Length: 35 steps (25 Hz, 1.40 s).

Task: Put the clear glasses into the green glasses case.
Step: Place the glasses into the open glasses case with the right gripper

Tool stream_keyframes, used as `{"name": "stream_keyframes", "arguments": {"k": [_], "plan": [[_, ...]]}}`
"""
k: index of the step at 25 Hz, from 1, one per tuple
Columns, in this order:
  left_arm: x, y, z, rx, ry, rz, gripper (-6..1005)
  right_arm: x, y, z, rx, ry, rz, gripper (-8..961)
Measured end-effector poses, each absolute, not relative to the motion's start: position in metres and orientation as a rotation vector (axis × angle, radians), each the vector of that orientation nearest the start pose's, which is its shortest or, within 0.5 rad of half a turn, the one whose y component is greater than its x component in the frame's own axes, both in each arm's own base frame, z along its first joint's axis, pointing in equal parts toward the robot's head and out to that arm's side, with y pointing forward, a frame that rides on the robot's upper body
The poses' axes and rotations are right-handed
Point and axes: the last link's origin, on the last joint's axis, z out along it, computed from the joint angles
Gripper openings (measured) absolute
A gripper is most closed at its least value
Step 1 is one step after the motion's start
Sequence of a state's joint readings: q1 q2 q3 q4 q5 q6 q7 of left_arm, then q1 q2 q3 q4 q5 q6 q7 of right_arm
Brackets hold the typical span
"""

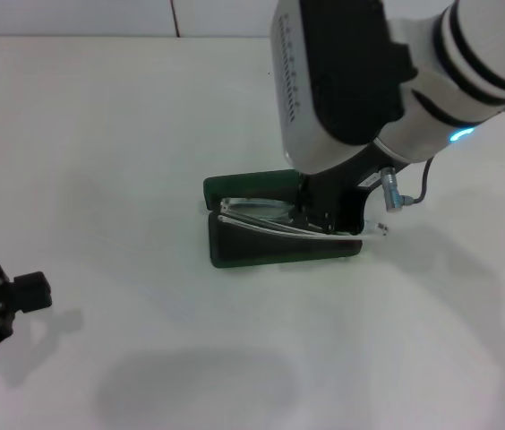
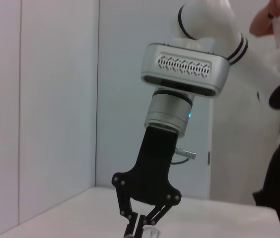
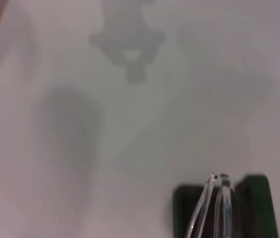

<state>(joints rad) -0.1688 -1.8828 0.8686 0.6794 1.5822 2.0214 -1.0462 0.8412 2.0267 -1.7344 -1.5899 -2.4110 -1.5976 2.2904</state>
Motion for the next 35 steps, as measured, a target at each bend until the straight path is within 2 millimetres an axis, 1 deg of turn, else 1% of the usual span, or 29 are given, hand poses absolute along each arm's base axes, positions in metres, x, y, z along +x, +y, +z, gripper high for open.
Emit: {"name": "stream_keyframes", "arguments": {"k": [4, 8, 12, 19, 24, 30, 35], "plan": [[-0.311, 0.218, 0.089, -2.725, -0.191, -0.978, 50, 0.038, 0.334, -0.042, -2.850, -0.381, -0.638, 99], [-0.314, 0.227, 0.082, -2.729, -0.204, -0.904, 50, 0.036, 0.340, -0.054, -2.818, -0.439, -0.719, 100], [-0.316, 0.233, 0.078, -2.720, -0.198, -0.863, 50, 0.035, 0.343, -0.061, -2.795, -0.475, -0.739, 101], [-0.319, 0.231, 0.077, -2.727, -0.204, -0.842, 50, 0.033, 0.346, -0.066, -2.779, -0.502, -0.713, 103], [-0.325, 0.227, 0.075, -2.734, -0.237, -0.808, 50, 0.038, 0.350, -0.072, -2.774, -0.496, -0.717, 105], [-0.332, 0.220, 0.079, -2.691, -0.262, -0.793, 49, 0.041, 0.349, -0.079, -2.770, -0.515, -0.726, 106], [-0.333, 0.216, 0.073, -2.694, -0.255, -0.794, 49, 0.043, 0.348, -0.085, -2.768, -0.538, -0.755, 108]]}}
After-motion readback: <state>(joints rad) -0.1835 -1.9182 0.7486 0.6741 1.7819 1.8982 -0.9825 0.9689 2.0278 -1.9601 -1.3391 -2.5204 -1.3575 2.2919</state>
